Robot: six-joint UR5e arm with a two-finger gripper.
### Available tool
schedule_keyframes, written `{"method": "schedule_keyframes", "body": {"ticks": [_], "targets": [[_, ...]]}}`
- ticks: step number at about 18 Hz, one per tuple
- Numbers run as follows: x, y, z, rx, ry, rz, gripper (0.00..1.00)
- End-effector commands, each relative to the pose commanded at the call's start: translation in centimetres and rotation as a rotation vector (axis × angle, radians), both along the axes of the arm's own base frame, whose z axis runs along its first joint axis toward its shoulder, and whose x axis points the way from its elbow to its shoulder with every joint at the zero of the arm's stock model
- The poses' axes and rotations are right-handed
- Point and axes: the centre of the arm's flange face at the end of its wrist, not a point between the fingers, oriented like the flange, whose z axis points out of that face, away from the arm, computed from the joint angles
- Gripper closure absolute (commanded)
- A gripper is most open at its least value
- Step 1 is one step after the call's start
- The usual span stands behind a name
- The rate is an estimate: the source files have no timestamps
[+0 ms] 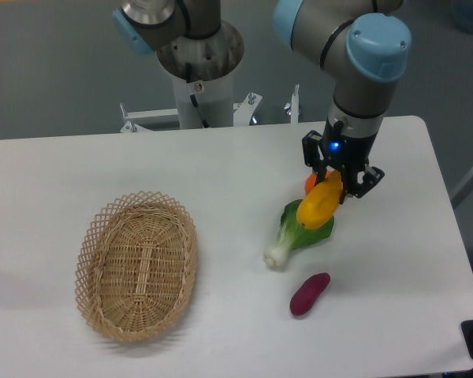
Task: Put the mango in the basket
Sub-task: 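Lift the yellow mango held in the gripper off the bok choy, then carry the held mango over the wicker basket and lower it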
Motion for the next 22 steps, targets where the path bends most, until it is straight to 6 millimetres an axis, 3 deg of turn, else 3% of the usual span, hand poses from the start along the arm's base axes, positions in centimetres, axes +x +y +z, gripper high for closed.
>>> {"method": "schedule_keyframes", "body": {"ticks": [7, 12, 16, 22], "targets": [[1.5, 0.8, 0.5, 0.011, -0.004, 0.028, 0.47], [5.9, 4.7, 0.0, 0.015, -0.034, 0.116, 0.47], [11.4, 9.4, -1.5, 0.063, -0.025, 0.227, 0.47], [20.8, 15.7, -6.5, 0.149, -0.02, 0.278, 0.47]]}}
